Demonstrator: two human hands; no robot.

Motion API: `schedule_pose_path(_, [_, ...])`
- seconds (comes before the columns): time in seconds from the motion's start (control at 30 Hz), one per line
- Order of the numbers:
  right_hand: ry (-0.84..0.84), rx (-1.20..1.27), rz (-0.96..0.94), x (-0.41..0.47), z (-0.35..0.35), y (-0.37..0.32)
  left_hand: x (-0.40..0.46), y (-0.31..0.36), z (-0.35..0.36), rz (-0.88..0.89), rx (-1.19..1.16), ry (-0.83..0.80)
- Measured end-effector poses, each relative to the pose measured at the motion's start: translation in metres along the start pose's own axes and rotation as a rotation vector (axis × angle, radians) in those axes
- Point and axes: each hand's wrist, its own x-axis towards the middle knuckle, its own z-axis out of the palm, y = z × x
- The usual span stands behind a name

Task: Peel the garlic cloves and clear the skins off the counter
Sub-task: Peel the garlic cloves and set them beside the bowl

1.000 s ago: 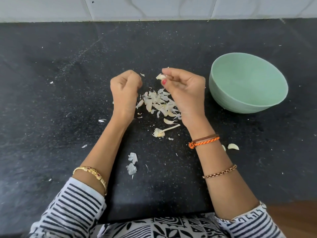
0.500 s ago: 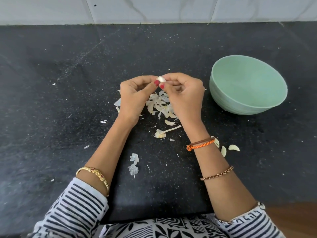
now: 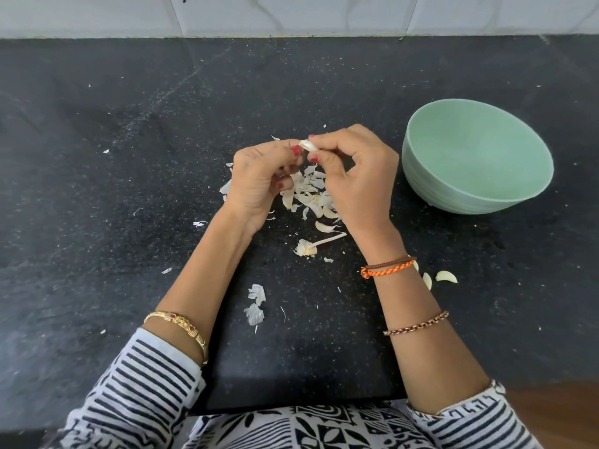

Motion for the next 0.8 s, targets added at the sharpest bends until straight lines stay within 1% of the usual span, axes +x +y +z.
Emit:
schedule_pose_path(0.13, [-0.020, 0.017, -0.064, 0.001, -0.001, -0.001, 0.000, 0.002, -0.001, -0.024, -0.071, -0.031])
schedule_pose_path(0.23, [-0.045, 0.040, -0.074, 0.003, -0.003, 0.002, 0.000, 0.004, -0.001, -0.098, -0.069, -0.019])
schedule_pose_path(0.3, [-0.083, 0.040, -0.060, 0.003, -0.004, 0.005, 0.001, 0.005, -0.002, -0.131, -0.061, 0.006])
schedule_pose_path(0.33, [-0.109, 0.052, -0.024, 0.003, -0.004, 0.005, 0.001, 0.005, -0.002, -0.104, -0.031, 0.026])
schedule_pose_path(0.4, [-0.172, 0.136, 0.117, 0.003, -0.004, 0.002, -0.001, 0.005, -0.003, 0.058, 0.118, 0.055])
schedule_pose_path(0.47, [-0.222, 0.253, 0.267, 0.003, -0.004, 0.000, -0.002, 0.005, -0.005, 0.269, 0.290, 0.046])
schedule_pose_path(0.5, [-0.237, 0.299, 0.329, 0.004, -0.005, -0.002, -0.002, 0.004, -0.005, 0.345, 0.367, 0.035])
schedule_pose_path(0.57, [-0.273, 0.359, 0.427, 0.007, -0.008, -0.004, -0.001, 0.001, -0.007, 0.453, 0.513, 0.044])
schedule_pose_path(0.7, [-0.335, 0.439, 0.598, 0.009, -0.016, -0.007, 0.002, -0.009, -0.009, 0.664, 0.781, 0.128])
schedule_pose_path(0.73, [-0.352, 0.457, 0.656, 0.010, -0.017, -0.008, 0.003, -0.012, -0.009, 0.723, 0.825, 0.139])
schedule_pose_path(0.8, [-0.383, 0.484, 0.763, 0.013, -0.020, -0.007, 0.003, -0.015, -0.009, 0.787, 0.862, 0.138])
